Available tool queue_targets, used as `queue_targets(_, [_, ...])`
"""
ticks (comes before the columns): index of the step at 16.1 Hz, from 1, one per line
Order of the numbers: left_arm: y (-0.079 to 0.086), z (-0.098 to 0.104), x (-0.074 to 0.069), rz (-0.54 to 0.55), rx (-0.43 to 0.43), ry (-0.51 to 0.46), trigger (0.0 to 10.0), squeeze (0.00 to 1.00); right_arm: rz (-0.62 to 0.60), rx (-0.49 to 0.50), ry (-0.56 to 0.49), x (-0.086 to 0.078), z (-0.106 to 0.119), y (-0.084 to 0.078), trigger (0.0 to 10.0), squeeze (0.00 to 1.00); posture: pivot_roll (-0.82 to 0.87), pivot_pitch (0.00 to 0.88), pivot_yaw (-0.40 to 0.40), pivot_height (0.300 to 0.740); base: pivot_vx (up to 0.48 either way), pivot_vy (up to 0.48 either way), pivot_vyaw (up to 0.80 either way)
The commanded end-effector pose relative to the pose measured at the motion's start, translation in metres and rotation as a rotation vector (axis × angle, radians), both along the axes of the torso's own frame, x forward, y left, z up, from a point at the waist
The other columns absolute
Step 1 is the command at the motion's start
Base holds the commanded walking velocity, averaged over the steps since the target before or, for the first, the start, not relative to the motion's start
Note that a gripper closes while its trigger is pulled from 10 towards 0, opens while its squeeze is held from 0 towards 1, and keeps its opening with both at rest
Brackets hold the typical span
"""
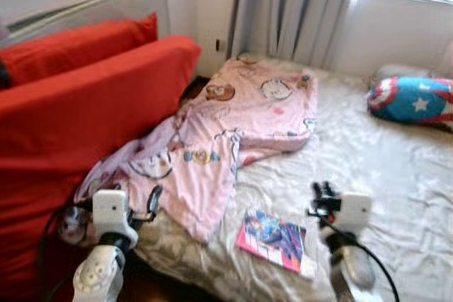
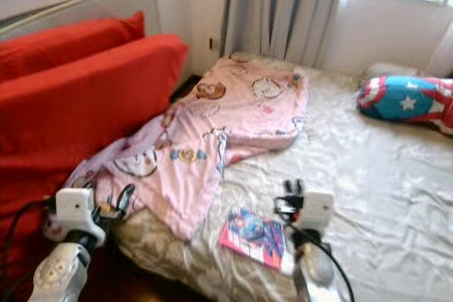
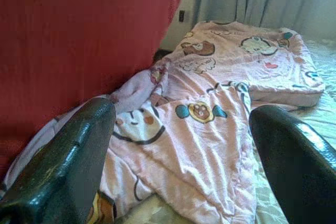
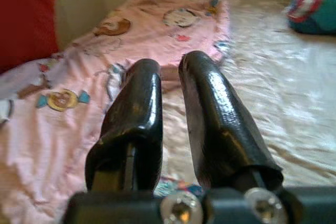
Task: Clean up the room
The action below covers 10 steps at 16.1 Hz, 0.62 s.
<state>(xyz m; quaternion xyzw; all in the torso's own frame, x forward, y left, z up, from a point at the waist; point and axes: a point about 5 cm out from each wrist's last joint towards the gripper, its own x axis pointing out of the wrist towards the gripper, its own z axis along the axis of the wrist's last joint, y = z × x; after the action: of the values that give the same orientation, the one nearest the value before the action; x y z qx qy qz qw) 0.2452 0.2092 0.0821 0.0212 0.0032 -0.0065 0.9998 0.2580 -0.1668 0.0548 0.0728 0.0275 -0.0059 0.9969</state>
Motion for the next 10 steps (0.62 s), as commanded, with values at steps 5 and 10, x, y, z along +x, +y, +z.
queue_targets(5, [-0.0085, 0.0010, -0.0014, -0.024, -0.018, -0.011, 10.0, 0.00, -0.025, -0.017, -0.010, -0.0031, 0.0005, -0.0081, 10.0, 0.00, 0.06, 0.000, -0.017, 0.740, 0.000, 0.000, 0.00])
queue_targets(10, [-0.0107, 0.0010, -0.0011, -0.032, -0.023, -0.012, 10.0, 0.00, -0.037, -0.023, -0.007, -0.0036, 0.0000, -0.0114, 10.0, 0.00, 0.06, 0.000, -0.015, 0.740, 0.000, 0.000, 0.00])
